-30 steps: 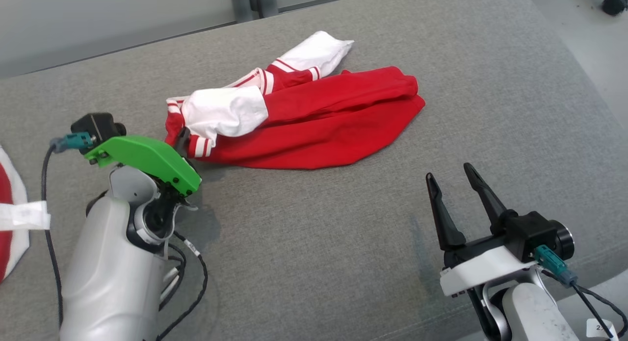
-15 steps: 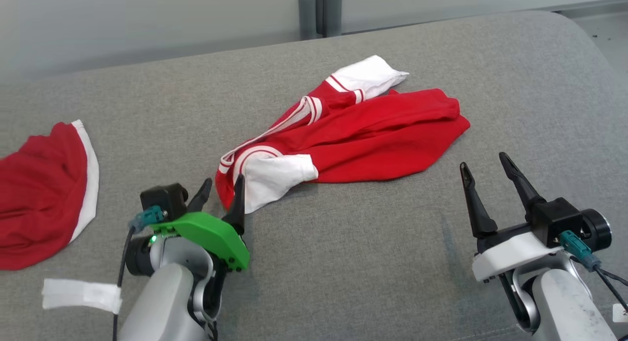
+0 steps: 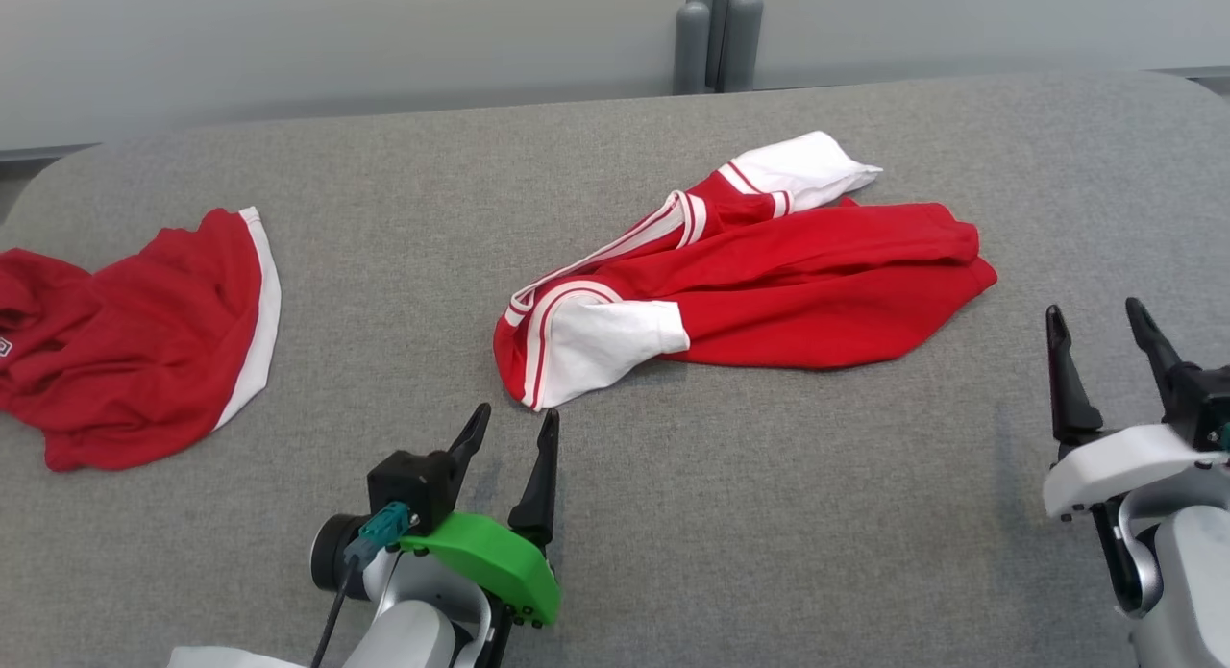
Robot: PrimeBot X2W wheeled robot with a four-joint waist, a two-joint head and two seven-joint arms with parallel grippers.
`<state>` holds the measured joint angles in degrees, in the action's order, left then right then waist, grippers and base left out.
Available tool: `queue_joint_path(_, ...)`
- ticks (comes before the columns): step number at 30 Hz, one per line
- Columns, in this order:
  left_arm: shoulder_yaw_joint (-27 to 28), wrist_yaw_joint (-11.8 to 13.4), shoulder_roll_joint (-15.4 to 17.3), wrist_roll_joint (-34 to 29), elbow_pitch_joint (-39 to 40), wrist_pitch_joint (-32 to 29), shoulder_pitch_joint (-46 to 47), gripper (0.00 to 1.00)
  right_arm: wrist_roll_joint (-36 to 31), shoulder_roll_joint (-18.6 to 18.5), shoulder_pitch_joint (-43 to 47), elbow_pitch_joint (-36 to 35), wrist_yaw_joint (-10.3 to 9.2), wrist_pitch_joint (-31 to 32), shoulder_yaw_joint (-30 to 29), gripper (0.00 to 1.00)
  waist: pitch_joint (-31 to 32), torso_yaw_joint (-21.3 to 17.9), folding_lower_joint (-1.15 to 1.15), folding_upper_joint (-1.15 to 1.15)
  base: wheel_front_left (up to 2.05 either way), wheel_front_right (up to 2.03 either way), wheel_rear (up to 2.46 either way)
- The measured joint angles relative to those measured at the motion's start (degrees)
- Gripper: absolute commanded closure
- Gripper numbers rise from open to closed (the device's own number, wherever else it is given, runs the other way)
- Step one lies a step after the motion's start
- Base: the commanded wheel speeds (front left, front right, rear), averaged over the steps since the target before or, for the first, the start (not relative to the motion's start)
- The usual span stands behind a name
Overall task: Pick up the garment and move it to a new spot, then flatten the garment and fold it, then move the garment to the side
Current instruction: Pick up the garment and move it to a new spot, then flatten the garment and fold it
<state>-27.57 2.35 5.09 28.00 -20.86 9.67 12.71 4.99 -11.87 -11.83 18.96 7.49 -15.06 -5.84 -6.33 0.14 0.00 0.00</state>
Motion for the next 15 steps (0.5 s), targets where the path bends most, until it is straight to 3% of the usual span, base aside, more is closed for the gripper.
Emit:
queue_joint_path(7, -2.82, 0.45, -0.48, -3.18, 0.01, 1.02, 3.27, 0.0, -1.52, -0.29, -6.16, 5.79, 0.0, 0.0, -1.64, 0.0, -3.28, 1.27, 0.0, 0.0, 0.0, 0.0, 0.0)
queue_joint_path(15, -6.99, 0.16, -1.25, -6.05, -1.44, 2.05, 7.97, 0.0, -3.42, 0.63, -9.14, 7.66, 0.0, 0.0, -1.44, 0.0, -5.88, 0.69, 0.0, 0.0, 0.0, 0.0, 0.0)
